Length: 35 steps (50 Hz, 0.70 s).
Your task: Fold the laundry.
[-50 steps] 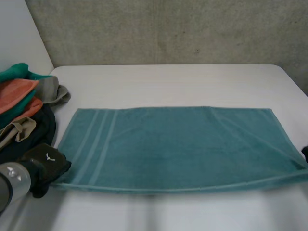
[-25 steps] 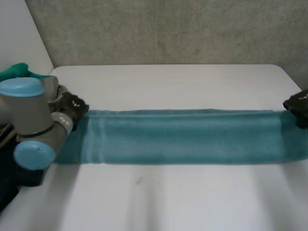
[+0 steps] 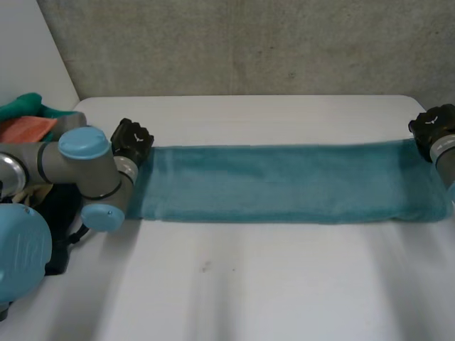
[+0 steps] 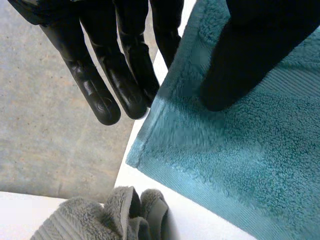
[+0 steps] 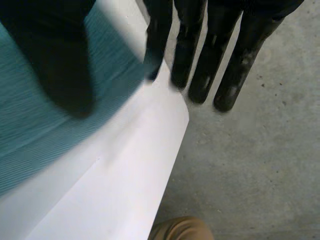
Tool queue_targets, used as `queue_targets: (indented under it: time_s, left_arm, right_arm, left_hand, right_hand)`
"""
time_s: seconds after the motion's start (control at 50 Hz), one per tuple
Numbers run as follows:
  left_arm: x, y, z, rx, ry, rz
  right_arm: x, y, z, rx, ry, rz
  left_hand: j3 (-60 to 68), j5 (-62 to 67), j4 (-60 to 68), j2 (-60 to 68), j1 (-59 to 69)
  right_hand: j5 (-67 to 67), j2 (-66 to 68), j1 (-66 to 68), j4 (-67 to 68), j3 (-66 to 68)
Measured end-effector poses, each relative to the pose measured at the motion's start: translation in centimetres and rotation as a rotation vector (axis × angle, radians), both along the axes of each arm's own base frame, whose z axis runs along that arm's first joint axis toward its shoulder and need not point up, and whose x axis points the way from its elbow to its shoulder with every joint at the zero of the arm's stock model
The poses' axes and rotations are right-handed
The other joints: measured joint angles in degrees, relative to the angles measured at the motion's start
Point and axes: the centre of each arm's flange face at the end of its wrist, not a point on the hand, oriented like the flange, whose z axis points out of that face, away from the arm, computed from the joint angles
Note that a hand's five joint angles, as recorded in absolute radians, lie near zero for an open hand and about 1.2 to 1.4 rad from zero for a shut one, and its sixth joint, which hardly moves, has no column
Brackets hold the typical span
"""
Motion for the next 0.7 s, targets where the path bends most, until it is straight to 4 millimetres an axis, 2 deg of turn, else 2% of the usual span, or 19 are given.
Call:
queue_targets:
  time_s: [0.04, 0.06, 0.12, 0.16, 0.24, 0.34, 0.38, 0.4, 0.42, 0.46, 0.5, 0.52, 0.58, 0.6, 0.7]
  left_arm:
    - [-0.1, 0.0, 0.0, -0.010, -0.001, 0.000]
    - [-0.3, 0.0, 0.0, -0.022, -0.001, 0.003]
    - [-0.5, 0.2, 0.2, -0.039, 0.002, 0.009]
    - [-0.6, 0.2, 0.3, -0.043, 0.004, 0.010]
    - [-1.1, 0.8, 1.6, -0.064, 0.020, 0.012]
    - [-1.0, 1.9, 3.9, -0.080, 0.058, 0.009]
    - [-0.9, 2.8, 5.5, -0.080, 0.100, 0.006]
    - [-0.9, 2.8, 5.5, -0.080, 0.100, 0.006]
    - [-0.7, 3.4, 6.4, -0.076, 0.134, 0.005]
    - [-0.5, 4.1, 7.4, -0.068, 0.184, 0.004]
    - [-0.2, 4.9, 8.3, -0.057, 0.231, 0.004]
    - [0.1, 5.6, 9.0, -0.048, 0.276, 0.004]
    - [0.5, 6.7, 10.0, -0.030, 0.342, 0.005]
    - [0.8, 7.5, 10.6, -0.015, 0.384, 0.006]
    - [1.5, 9.2, 11.4, 0.019, 0.446, 0.011]
  right_arm:
    - [0.1, -0.1, 0.2, -0.010, 0.001, -0.003]
    - [0.1, -0.1, 0.4, -0.019, 0.001, -0.005]
    - [0.4, -0.1, 1.2, -0.044, -0.001, -0.005]
    - [0.4, -0.1, 1.5, -0.051, -0.002, -0.004]
    - [0.9, 0.4, 3.9, -0.100, -0.017, 0.002]
    - [0.9, 1.4, 6.7, -0.145, -0.061, 0.001]
    - [0.8, 2.1, 8.1, -0.163, -0.097, -0.001]
    - [0.8, 2.1, 8.1, -0.163, -0.097, -0.001]
    - [0.8, 2.7, 9.1, -0.168, -0.125, -0.004]
    - [0.7, 3.6, 9.7, -0.154, -0.149, -0.002]
    - [0.7, 4.3, 9.9, -0.135, -0.163, -0.001]
    - [0.7, 5.4, 10.0, -0.092, -0.180, 0.005]
    - [0.8, 6.9, 9.6, -0.010, -0.196, 0.016]
    - [0.8, 8.0, 9.1, 0.058, -0.205, 0.023]
    - [0.3, 10.2, 7.2, 0.224, -0.224, 0.027]
  left_hand:
    - [-12.90, -13.05, -13.23, -11.90, -15.08]
    - [-30.71, -31.14, -31.48, -30.76, -34.09]
    - [-40.42, -40.26, -40.57, -39.29, -39.59]
    - [-41.25, -41.01, -41.56, -40.13, -39.67]
    - [-41.74, -41.06, -41.98, -40.90, -39.67]
    - [-41.74, -41.06, -41.98, -40.92, -39.67]
    - [-41.74, -41.06, -41.98, -40.92, -39.67]
    - [-41.74, -41.06, -41.98, -40.92, -39.67]
    - [-41.74, -41.06, -41.98, -40.92, -39.67]
    - [-41.74, -41.06, -41.98, -40.92, -39.67]
    - [-41.74, -41.06, -41.98, -40.92, -39.67]
    - [-41.74, -41.06, -41.98, -40.92, -39.67]
    - [-41.74, -41.05, -41.98, -40.92, -39.67]
    - [-41.74, -41.06, -41.98, -40.92, -39.67]
    - [-41.74, -41.06, -41.98, -40.92, -39.67]
  right_hand:
    - [-14.14, -13.87, -11.75, -14.11, -14.18]
    - [-19.08, -18.50, -15.19, -19.35, -19.80]
    - [-22.06, -21.74, -17.15, -22.29, -23.55]
    - [-22.05, -21.74, -17.15, -22.29, -23.55]
    - [-22.06, -21.74, -17.15, -22.29, -23.55]
    - [-22.06, -21.74, -17.15, -22.29, -23.55]
    - [-22.06, -21.74, -17.15, -22.28, -23.55]
    - [-22.06, -21.74, -17.15, -22.28, -23.55]
    - [-22.06, -21.74, -17.15, -22.29, -23.55]
    - [-22.06, -21.74, -17.15, -22.29, -23.55]
    - [-22.06, -21.74, -17.15, -22.29, -23.55]
    - [-22.06, -21.74, -17.15, -22.29, -23.55]
    - [-22.06, -21.74, -17.15, -22.27, -23.55]
    - [-22.06, -21.74, -17.15, -22.29, -23.55]
    - [-22.06, -21.74, -17.15, -22.29, -23.55]
